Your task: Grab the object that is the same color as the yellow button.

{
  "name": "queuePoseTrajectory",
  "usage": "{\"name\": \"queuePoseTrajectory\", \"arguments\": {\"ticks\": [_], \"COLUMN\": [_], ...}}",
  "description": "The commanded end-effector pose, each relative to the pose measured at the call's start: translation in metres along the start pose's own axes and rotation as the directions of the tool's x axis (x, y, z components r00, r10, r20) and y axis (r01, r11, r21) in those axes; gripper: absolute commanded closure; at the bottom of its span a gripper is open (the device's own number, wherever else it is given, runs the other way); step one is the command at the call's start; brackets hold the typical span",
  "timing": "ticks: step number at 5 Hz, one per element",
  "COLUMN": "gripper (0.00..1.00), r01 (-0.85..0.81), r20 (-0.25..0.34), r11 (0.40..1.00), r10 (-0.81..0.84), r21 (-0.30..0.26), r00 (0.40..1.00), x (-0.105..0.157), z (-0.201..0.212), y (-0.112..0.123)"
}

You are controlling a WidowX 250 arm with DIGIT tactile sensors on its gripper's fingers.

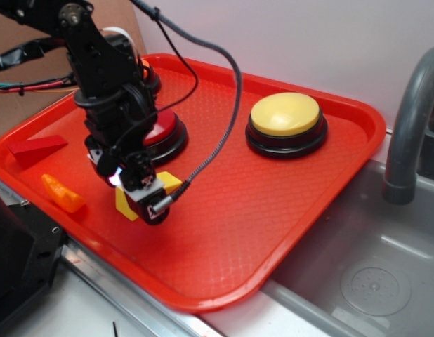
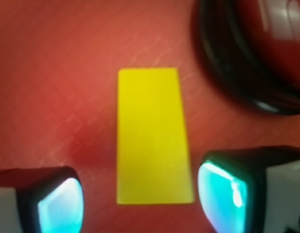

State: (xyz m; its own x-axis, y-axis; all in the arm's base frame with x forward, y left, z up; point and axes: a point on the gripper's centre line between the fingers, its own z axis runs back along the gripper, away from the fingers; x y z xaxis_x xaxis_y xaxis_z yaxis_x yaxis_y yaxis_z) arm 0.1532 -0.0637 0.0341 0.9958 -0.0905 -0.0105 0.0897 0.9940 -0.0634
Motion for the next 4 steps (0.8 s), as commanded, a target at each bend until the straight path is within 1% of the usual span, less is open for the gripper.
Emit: {"name": "queuePoseTrajectory", "arguments": {"ticks": [1, 2, 3, 4], "gripper": [0.0, 0.0, 1.0, 1.0], "r01": [-0.003, -0.007, -0.029, -0.054], "r20": [-0.007, -0.025, -0.03, -0.03], "r11": [1.0, 1.0, 0.999, 0.998], "r10": [0.003, 0.007, 0.03, 0.055], "r21": [-0.001, 0.009, 0.026, 0.037], "r00": [1.0, 1.0, 0.999, 0.998], "x": [0.001, 0.005, 0.007, 0.006], "z": [-0.01, -0.016, -0.016, -0.006], "y": [0.005, 0.007, 0.008, 0.01]}}
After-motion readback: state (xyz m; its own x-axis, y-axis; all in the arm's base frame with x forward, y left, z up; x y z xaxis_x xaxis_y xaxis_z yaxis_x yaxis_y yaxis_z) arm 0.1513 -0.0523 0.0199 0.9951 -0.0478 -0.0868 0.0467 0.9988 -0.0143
